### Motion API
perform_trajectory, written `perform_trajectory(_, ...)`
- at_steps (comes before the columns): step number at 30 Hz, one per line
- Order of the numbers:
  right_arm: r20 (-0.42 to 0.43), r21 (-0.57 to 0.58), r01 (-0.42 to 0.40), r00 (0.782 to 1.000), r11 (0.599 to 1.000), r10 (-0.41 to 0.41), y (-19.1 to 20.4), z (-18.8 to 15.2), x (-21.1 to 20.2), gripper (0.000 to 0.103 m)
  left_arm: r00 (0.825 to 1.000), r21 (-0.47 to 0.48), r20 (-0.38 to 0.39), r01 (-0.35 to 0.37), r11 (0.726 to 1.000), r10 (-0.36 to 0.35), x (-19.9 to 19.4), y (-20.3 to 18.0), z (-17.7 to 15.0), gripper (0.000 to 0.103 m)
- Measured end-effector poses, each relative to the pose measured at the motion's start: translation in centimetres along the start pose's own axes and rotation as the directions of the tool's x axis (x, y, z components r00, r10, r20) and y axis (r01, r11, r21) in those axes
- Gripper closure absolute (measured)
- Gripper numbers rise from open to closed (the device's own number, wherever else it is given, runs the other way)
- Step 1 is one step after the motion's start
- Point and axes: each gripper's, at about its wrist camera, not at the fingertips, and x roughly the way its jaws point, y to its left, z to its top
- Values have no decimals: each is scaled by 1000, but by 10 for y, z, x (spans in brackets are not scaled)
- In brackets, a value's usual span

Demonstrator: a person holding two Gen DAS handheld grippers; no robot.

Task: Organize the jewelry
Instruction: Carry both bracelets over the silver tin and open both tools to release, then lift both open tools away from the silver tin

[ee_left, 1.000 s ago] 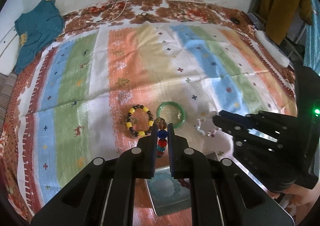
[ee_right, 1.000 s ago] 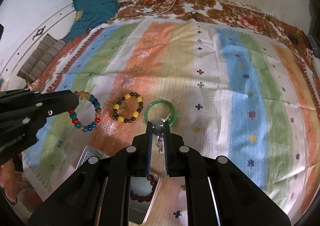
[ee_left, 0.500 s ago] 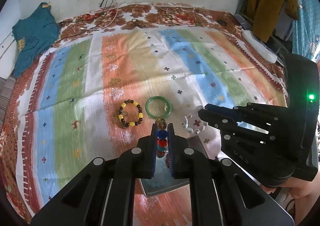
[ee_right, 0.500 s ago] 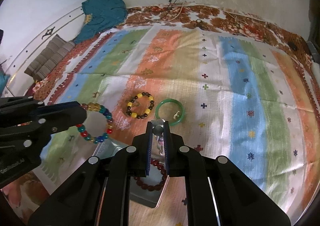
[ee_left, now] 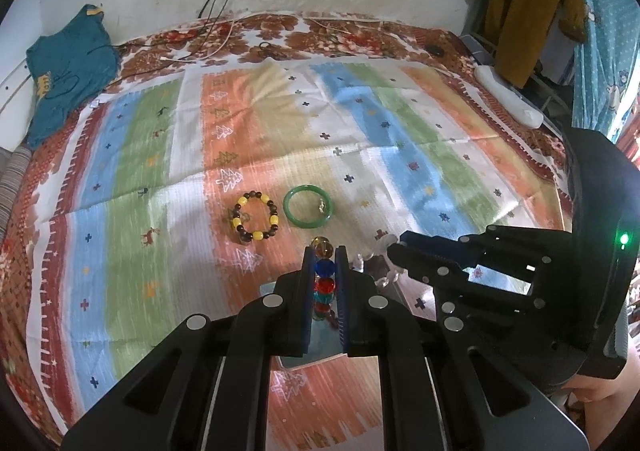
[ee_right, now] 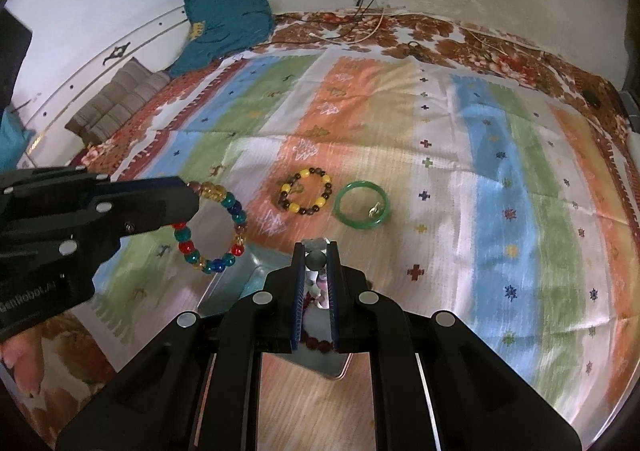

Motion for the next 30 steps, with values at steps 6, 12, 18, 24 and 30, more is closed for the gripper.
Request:
perform_trajectory(6,6,-17,67,998,998,-67,3,-4,-1,90,1000,-26,-15,-18,1000,18,2,4,-3,93)
perform_trajectory(12,-16,14,107,994,994,-107,-11,-4,4,68,999,-70,-22,-49,996,47,3,19,-2,84)
perform_trajectory(18,-38,46,110,993,993,-108,-20,0,11,66,997,-113,-25,-81,990,78,7,36,3,70)
perform_trajectory(24,-60,60,117,992,991,-114,-27,6,23,55,989,-145,-64,-142,979,134,26,54,9,57)
perform_trajectory(30,-85,68,128,989,989,-123,-34,12,37,46,982,-147,-97,-176,973,163,44,61,15,53)
